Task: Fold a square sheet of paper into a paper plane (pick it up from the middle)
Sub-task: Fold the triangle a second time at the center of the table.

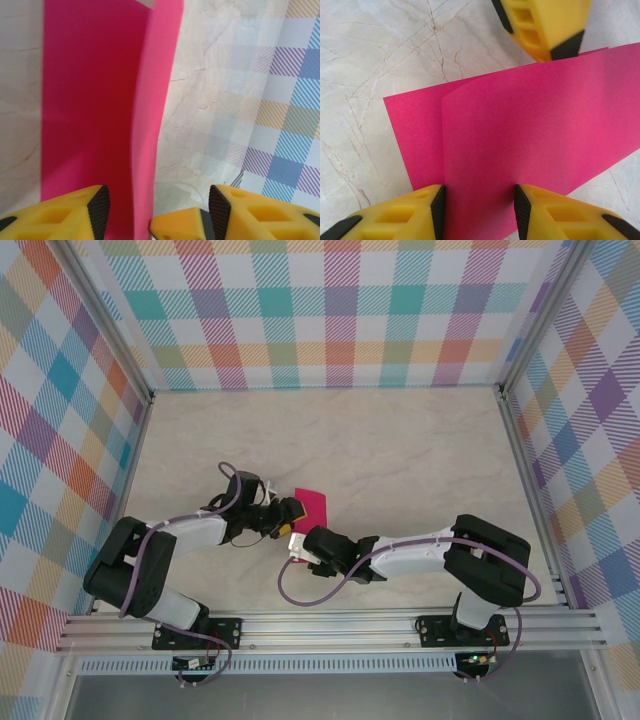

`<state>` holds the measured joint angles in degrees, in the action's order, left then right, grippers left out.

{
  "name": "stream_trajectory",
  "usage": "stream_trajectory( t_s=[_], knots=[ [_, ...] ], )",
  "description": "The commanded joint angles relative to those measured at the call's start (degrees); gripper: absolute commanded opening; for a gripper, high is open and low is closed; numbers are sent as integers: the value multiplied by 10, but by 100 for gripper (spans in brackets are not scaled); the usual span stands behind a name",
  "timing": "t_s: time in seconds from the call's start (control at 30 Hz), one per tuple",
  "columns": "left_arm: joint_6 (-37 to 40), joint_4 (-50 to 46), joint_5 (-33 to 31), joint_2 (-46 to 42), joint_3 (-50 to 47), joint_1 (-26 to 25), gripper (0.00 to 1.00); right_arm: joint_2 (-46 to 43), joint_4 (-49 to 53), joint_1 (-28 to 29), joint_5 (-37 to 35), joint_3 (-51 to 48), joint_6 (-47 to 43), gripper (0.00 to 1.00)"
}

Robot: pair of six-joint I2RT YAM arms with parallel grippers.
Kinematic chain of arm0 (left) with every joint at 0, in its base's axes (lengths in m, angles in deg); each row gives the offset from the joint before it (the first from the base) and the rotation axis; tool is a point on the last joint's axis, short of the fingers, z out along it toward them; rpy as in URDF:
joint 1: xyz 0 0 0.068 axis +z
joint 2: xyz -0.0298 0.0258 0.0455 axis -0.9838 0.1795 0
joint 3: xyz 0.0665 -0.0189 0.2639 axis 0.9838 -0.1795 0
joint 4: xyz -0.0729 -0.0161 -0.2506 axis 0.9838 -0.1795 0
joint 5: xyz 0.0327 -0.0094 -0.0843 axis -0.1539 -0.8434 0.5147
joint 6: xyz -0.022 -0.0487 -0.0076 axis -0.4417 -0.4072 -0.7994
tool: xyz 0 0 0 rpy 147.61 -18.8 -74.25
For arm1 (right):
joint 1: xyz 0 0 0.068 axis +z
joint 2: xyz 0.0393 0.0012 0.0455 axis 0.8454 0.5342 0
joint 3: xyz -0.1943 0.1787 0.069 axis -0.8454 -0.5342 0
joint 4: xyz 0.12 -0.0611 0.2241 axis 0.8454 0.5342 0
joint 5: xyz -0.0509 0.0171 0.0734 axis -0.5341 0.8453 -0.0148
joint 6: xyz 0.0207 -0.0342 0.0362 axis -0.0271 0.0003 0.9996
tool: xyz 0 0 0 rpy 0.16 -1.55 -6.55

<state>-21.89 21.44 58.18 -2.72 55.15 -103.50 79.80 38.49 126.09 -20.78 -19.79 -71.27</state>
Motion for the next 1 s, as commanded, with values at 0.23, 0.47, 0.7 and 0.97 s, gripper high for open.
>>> stream_trajectory(
  t_s=[0.23,0.47,0.7,0.97],
  knots=[
    [12,22,28,51,19,-8,34,-48,2,2,1,-8,37,45],
    [33,-19,13,39,24,-8,25,-128,36,2,66,-15,122,54],
    [37,-41,6,22,28,-8,19,-162,125,1,78,16,287,58],
    [36,-54,4,25,34,-8,16,-100,177,11,121,73,416,67]
  ],
)
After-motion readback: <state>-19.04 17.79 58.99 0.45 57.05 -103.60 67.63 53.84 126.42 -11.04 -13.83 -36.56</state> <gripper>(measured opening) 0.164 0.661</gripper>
